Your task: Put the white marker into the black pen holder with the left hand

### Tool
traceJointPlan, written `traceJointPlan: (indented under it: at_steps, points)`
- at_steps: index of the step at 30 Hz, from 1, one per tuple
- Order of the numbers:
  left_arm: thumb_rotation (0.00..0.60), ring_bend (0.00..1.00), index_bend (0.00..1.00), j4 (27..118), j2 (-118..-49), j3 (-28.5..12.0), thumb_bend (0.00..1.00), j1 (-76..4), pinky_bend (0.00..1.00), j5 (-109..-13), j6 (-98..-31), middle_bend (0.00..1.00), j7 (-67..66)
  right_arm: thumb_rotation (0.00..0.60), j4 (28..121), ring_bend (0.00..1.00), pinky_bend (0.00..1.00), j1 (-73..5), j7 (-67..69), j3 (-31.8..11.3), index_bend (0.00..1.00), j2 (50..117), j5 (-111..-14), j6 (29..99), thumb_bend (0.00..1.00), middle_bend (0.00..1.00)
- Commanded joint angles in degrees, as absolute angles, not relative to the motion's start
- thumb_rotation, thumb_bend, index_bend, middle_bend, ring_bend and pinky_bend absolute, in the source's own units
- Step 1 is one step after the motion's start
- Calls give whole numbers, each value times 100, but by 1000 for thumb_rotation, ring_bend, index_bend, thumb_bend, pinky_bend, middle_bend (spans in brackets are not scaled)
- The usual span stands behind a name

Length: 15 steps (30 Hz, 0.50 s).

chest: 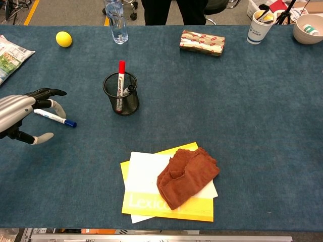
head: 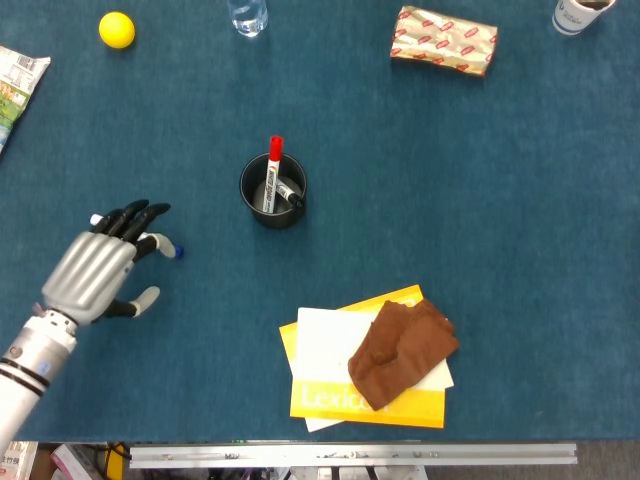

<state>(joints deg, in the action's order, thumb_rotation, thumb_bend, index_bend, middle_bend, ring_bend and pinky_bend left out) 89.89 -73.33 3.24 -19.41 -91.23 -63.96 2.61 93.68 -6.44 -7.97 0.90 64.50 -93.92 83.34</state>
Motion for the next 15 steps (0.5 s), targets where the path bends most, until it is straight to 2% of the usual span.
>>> traceJointPlan:
  at_steps: [1, 15]
  points:
    - [600, 11, 347, 8953, -7388, 281, 297, -2044, 122, -8990, -6223, 67, 135, 600, 9376, 202, 262, -642, -792, 88, 299, 6442, -9391, 8336, 0, 324]
    - [600, 5, 349, 8762, -7580, 87, 297, -2314, 115, -8509, -5873, 59, -149, 600, 9371, 202, 262, -649, -795, 84, 299, 6445, -9369, 8295, 0, 324]
